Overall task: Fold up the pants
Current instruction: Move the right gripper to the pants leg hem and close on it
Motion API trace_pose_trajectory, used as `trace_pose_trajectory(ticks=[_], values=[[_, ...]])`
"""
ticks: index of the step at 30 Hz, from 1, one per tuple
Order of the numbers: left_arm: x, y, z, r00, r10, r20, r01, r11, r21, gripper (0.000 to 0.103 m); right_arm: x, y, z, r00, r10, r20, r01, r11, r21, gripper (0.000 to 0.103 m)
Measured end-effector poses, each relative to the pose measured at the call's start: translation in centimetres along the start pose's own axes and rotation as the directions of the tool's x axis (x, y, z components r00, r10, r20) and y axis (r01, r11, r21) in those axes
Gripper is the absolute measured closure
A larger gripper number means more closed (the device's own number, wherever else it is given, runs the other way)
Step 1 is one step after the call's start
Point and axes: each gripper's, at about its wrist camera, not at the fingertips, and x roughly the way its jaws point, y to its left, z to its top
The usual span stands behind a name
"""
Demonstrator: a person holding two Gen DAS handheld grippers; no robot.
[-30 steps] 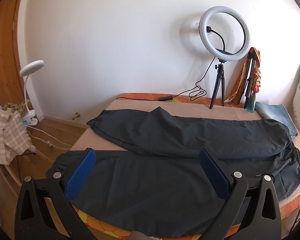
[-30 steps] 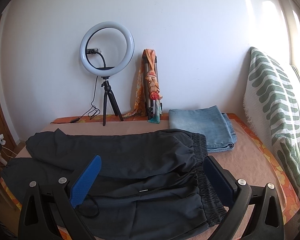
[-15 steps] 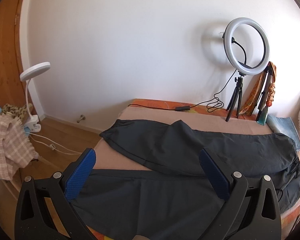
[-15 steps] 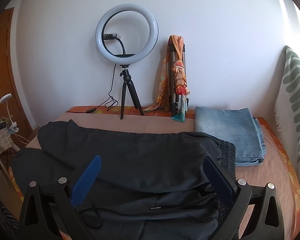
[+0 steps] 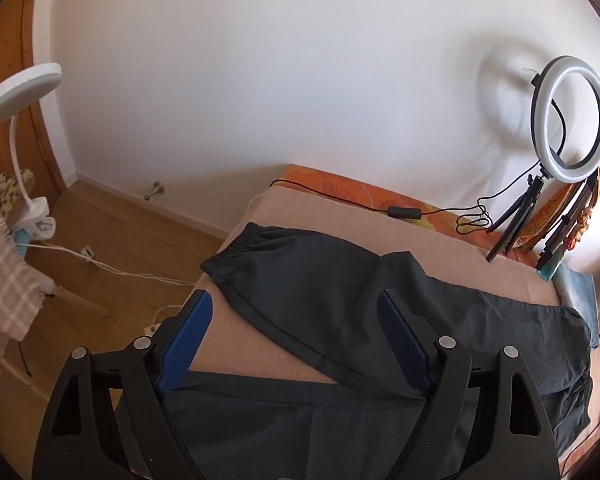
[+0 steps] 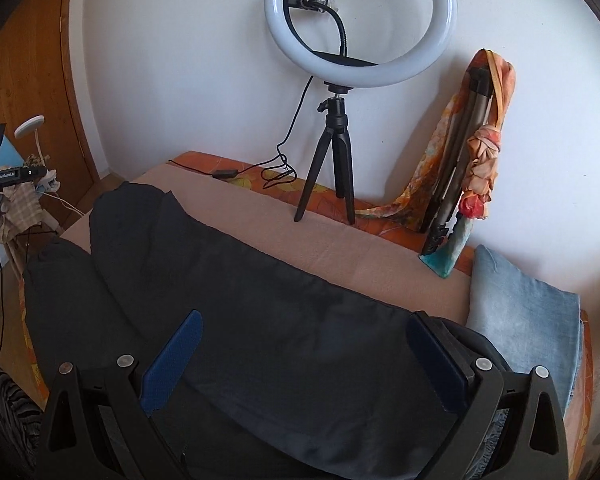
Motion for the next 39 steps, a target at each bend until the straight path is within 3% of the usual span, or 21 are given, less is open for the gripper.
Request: trace_pose_trajectory(ticks=[9,15,19,27,32,36,38,39], values=[[9.6,1.1,3.0,0.991,-0.016,-0.130,0.000,0.993,-0.122,0.026,9.2,-1.3,1.8,0.990,0.056,-0.133,-0.062,0.997,-0.040,0.011],[13.9,-0.9,4.1,0.985,-0.020,-0.173,0.000,0.994,-0.114,0.032,14.3,-2.3,2.1,0.976,0.088,-0.199,-0.102,0.993,-0.061,0.012],[16.0,-2.2,4.3,0.981,-0.047,-0.190,0.023,0.992,-0.123,0.036,16.5,-2.2,2.2,0.967,0.110,-0.232,-0.134,0.987,-0.089,0.012],[19.7,-2.8,3.4,0.969,-0.080,-0.236,0.047,0.989,-0.142,0.055,18.9,-1.8,2.3,0.954,0.141,-0.266,-0.178,0.977,-0.121,0.007],[20.6,-1.8,2.8,0.966,-0.079,-0.245,0.033,0.982,-0.184,0.056,20.7,-1.6,1.8,0.937,0.137,-0.321,-0.187,0.974,-0.130,0.008],[21.1,-1.0,2.7,0.961,-0.088,-0.262,0.031,0.976,-0.214,0.052,20.8,-1.0,1.3,0.935,0.151,-0.321,-0.203,0.970,-0.134,0.020],[21.3,-0.7,2.9,0.958,-0.103,-0.269,0.037,0.970,-0.240,0.052,20.4,-0.8,1.3,0.939,0.152,-0.309,-0.200,0.971,-0.130,0.036],[21.3,-0.5,3.0,0.956,-0.107,-0.273,0.035,0.966,-0.255,0.047,20.1,-0.7,1.3,0.940,0.151,-0.307,-0.196,0.973,-0.124,0.053]])
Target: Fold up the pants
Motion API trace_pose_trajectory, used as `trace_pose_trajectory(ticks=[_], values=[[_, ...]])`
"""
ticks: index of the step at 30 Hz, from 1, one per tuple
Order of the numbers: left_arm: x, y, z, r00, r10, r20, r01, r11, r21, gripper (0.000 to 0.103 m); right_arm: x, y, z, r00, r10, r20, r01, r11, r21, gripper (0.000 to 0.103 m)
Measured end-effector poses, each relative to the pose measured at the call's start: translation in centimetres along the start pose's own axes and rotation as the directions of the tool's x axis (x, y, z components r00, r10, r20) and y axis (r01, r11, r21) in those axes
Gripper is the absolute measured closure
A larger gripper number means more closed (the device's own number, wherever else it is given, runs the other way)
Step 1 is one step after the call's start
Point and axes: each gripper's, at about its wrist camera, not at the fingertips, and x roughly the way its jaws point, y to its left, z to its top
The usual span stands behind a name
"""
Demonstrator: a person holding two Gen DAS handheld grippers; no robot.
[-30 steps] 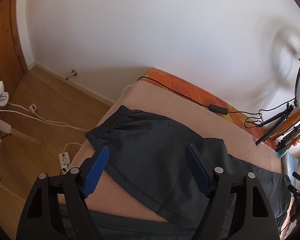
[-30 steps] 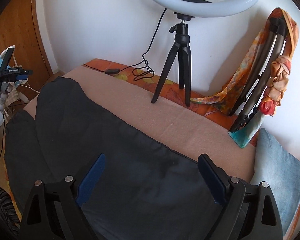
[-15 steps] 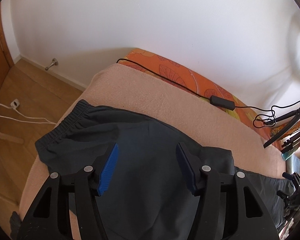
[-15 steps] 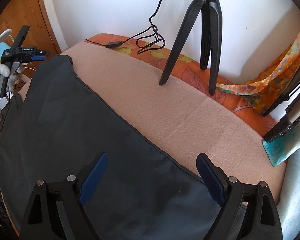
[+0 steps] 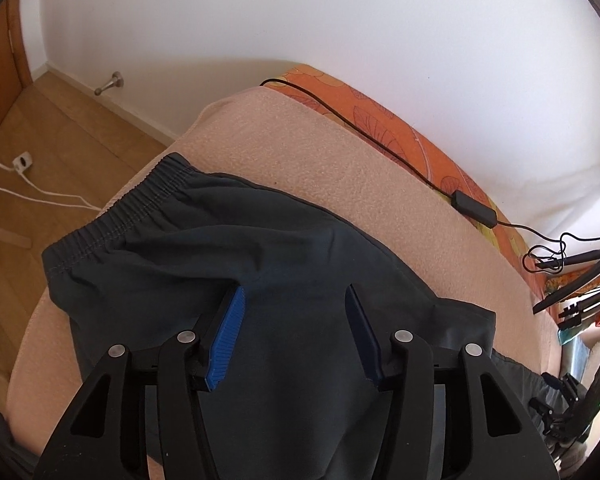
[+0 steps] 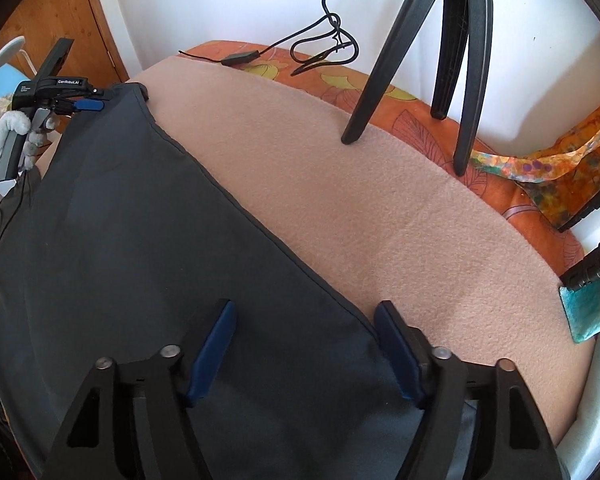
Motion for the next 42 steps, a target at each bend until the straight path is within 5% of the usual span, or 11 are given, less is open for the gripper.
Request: trace_pose_trajectory(ticks=[1,4,6,16,25,31,34,36,42], values=[[0.0,0.1,0.2,1.000,-0.004,-0.004,0.004,1.000,-0.017,0.046,-0.3,0.2,-0.1,1.000,0.004,0.000,-0.004,1.000,0.007,0.073],[-0.5,0.4,0.5,1.000,-0.020,0.006,0.020,0.998,-0.055,0.046,-0.9,1.2,-0.3,1.000,-0.005,-0.015,0.005,1.000,0.004,0.095],[-0.9,0.4,0.6,1.000,-0.028,0.014,0.029,0.997,-0.072,0.046,-2.0,2.0,-0.5,1.000,-0.030,-0.002,0.030,1.000,-0.003,0.099],[-0.7,-0.9,1.2,0.998,-0.062,0.011,0.063,0.990,-0.126,0.040,-13.9,8.9,-4.6,0.967,-0.025,0.253,0.040,0.998,-0.056,0.102],[1.5,-2.1,0.9,0.998,-0.040,-0.044,0.031,0.979,-0.204,0.040,-15.3,16.0,-10.8,0.981,0.042,0.189,-0.004,0.981,-0.196,0.103],[1.5,-3.9,-0.2,0.998,0.056,-0.010,-0.057,0.996,-0.066,0.039,-15.0,16.3,-11.6,0.980,0.058,0.193,-0.021,0.982,-0.187,0.103],[1.1,-3.7,-1.0,0.996,0.073,0.047,-0.072,0.997,-0.040,0.057,-15.3,16.2,-11.6,0.978,0.047,0.203,-0.012,0.985,-0.172,0.103],[1.0,-2.9,-1.2,0.996,0.054,0.065,-0.050,0.997,-0.051,0.093,-15.4,16.0,-11.4,0.977,0.033,0.209,0.000,0.988,-0.157,0.103],[-0.7,-0.9,-2.0,0.990,-0.034,0.138,0.050,0.993,-0.108,0.100,-16.0,14.9,-11.2,0.971,-0.039,0.238,0.064,0.993,-0.100,0.103]])
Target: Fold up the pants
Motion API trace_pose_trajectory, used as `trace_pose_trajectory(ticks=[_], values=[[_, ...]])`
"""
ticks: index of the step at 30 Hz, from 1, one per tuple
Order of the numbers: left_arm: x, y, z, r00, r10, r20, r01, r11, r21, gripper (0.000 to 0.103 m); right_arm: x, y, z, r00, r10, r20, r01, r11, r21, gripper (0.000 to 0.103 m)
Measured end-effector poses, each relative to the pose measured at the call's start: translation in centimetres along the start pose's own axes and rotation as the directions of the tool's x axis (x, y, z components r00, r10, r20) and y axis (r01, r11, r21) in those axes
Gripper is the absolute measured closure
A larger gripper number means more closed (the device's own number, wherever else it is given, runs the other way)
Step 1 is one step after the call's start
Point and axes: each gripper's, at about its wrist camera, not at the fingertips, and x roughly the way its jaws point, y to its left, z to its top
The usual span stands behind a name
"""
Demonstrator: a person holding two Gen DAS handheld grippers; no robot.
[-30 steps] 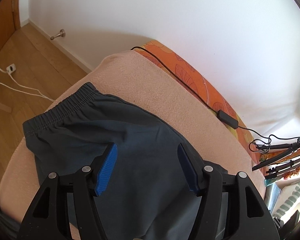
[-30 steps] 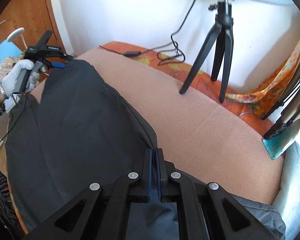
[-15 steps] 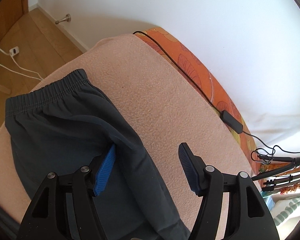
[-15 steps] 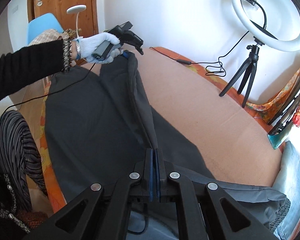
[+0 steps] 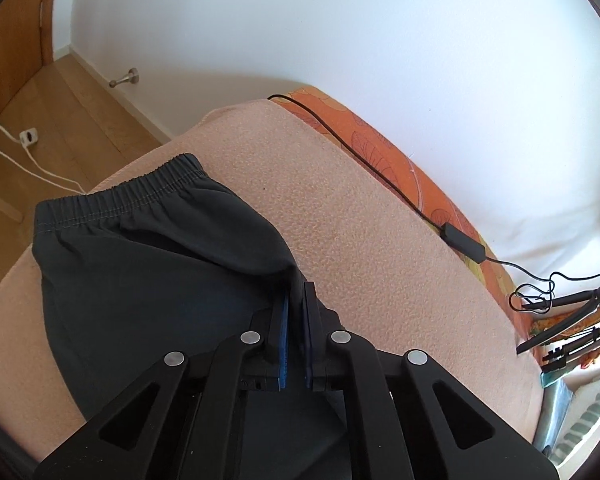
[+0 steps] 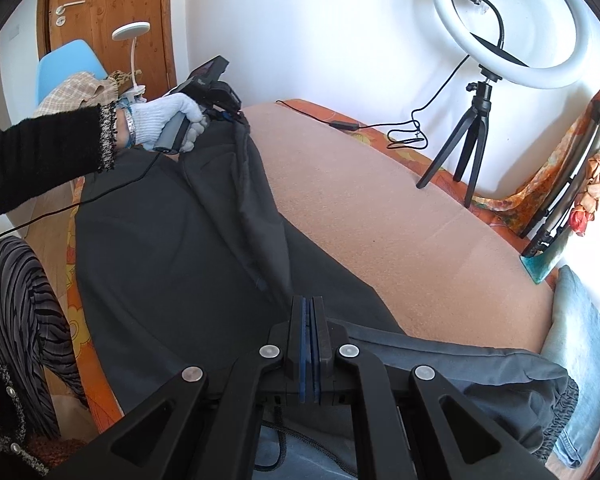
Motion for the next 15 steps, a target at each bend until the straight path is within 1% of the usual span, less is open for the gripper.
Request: trace_pose_trajectory(ticks=[4,5,6,7,8,10,11,13,14,15], values=[[-3.0,0.5,0.0,0.997,-0.032,0.068,0.030,0.999,0.023,0.101,-0.9,-0.9,0.3,0.999,-0.039,0.028,0.038,0.999,0.039,0.103],[-3.7,0.7,0.0,0.996,-0.042,0.075,0.041,0.999,0.020,0.102,-0.9,-1.0,0.4,0.999,-0.027,0.028,0.026,0.999,0.044,0.103],[-4.3,0.9,0.0,0.995,-0.050,0.081,0.048,0.999,0.020,0.102,-0.6,-1.2,0.4,1.000,0.016,0.012,-0.017,0.999,0.047,0.103],[-4.8,1.1,-0.1,0.995,-0.049,0.086,0.047,0.999,0.020,0.102,-0.1,-1.3,0.4,0.999,0.038,-0.003,-0.038,0.998,0.056,0.103],[-5.2,1.3,-0.2,0.995,-0.048,0.083,0.047,0.999,0.019,0.102,0.5,-1.5,0.4,0.999,0.043,-0.013,-0.042,0.997,0.071,0.099],[-5.4,1.4,-0.2,0.996,-0.055,0.066,0.054,0.998,0.017,0.102,1.9,-1.5,0.5,0.995,0.096,-0.032,-0.092,0.991,0.095,0.059],[-5.6,1.3,-0.3,0.996,-0.054,0.070,0.053,0.998,0.019,0.102,2.4,-1.3,0.6,0.993,0.114,-0.033,-0.111,0.989,0.098,0.055],[-5.6,0.9,-0.5,0.995,-0.064,0.072,0.063,0.998,0.013,0.102,3.5,-0.4,0.9,0.988,0.150,-0.046,-0.147,0.987,0.064,0.047],[-5.3,0.7,-0.5,0.995,-0.086,0.056,0.086,0.996,0.006,0.101,3.9,0.3,1.1,0.986,0.155,-0.061,-0.154,0.988,0.030,0.043],[-4.7,0.4,-0.6,0.994,-0.106,0.031,0.105,0.994,0.006,0.097,4.3,0.9,1.2,0.988,0.136,-0.066,-0.137,0.990,-0.011,0.037]])
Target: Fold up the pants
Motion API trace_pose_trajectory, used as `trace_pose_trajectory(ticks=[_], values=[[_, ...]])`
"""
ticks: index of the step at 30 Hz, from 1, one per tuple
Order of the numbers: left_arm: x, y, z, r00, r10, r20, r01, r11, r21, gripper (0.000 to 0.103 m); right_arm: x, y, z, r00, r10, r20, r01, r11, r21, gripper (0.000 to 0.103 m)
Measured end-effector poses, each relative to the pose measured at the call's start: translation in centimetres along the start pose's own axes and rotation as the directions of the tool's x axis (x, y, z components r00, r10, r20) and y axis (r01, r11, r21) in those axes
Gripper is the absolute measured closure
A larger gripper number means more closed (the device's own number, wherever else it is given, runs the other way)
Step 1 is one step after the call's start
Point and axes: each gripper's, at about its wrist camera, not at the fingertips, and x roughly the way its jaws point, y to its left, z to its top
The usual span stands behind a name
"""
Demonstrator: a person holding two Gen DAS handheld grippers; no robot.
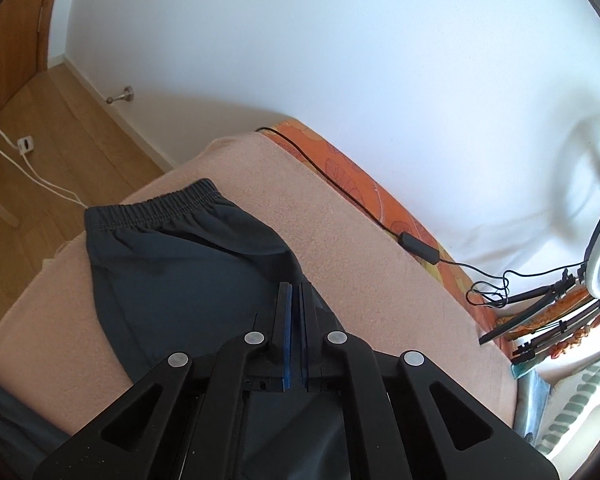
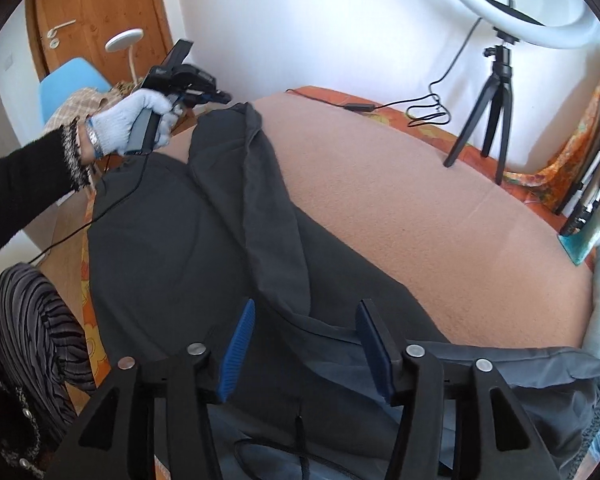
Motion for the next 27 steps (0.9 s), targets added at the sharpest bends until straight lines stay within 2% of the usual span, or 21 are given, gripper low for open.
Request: trace_pose_trajectory(ticks=[1,3,5,6,7,8,10,13,17,18,19,20,21,23,27], values=[[0.4,-0.3,-0.1,1.000,-0.005,-0.022,0.005,1.000,0.001,0.093,0.5,0.6,0.1,1.000,-0.030,-0.006,0.029,0.999,-0.041,0.036],[1.2,-1.2,-0.4,0.998,0.001,-0.055,0.000,1.000,0.012,0.064,1.6,1.3,0.2,0.996,-0.083,-0.029,0.080,0.992,-0.092,0.038],[2.1,-2.0,-0.7,0.996,0.029,-0.087,-0.027,0.999,0.023,0.051,2.5,1.3,0.3,0.993,-0.098,-0.061,0.091,0.990,-0.108,0.054],[2.6,-2.3,-0.9,0.994,0.042,-0.104,-0.040,0.999,0.028,0.051,2.9,1.1,0.4,0.992,-0.096,-0.076,0.088,0.990,-0.107,0.074],[3.0,-2.5,-1.1,0.992,0.050,-0.119,-0.046,0.998,0.031,0.051,3.2,0.9,0.4,0.991,-0.095,-0.090,0.085,0.991,-0.107,0.084],[3.4,-2.7,-1.3,0.990,0.058,-0.131,-0.054,0.998,0.032,0.051,3.4,0.8,0.4,0.990,-0.099,-0.097,0.089,0.990,-0.107,0.085],[4.2,-2.9,-1.6,0.984,0.084,-0.160,-0.079,0.996,0.035,0.051,3.4,0.5,0.3,0.989,-0.103,-0.101,0.094,0.991,-0.096,0.101],[5.3,-2.8,-2.0,0.973,0.119,-0.199,-0.116,0.993,0.028,0.051,2.4,0.3,0.1,0.996,-0.054,-0.075,0.049,0.997,-0.057,0.103],[5.7,-3.2,-2.3,0.976,0.149,-0.159,-0.143,0.989,0.049,0.049,0.3,1.2,-0.1,0.999,-0.035,-0.031,0.033,0.997,-0.067,0.103],[5.8,-3.3,-2.4,0.979,0.146,-0.145,-0.137,0.988,0.065,0.051,-0.2,1.5,-0.1,0.999,-0.036,-0.022,0.035,0.997,-0.075,0.103],[5.8,-3.3,-2.7,0.982,0.142,-0.122,-0.133,0.988,0.078,0.057,-0.6,1.9,0.1,0.999,-0.040,-0.013,0.039,0.996,-0.084,0.103],[5.8,-3.1,-2.9,0.986,0.124,-0.109,-0.116,0.990,0.075,0.094,-1.0,2.1,0.2,0.999,-0.050,-0.005,0.049,0.994,-0.093,0.103],[6.0,-2.6,-3.2,0.989,0.101,-0.111,-0.096,0.994,0.057,0.100,-1.2,2.3,0.3,0.998,-0.066,0.002,0.066,0.992,-0.103,0.103],[5.6,-1.5,-3.5,0.996,0.046,-0.079,-0.045,0.999,0.004,0.100,-1.6,2.4,0.5,0.996,-0.087,0.011,0.087,0.990,-0.114,0.103],[3.6,-0.5,-3.5,0.999,0.024,-0.028,-0.025,0.999,-0.020,0.101,-2.5,2.0,0.7,0.994,-0.111,0.025,0.113,0.989,-0.094,0.103]])
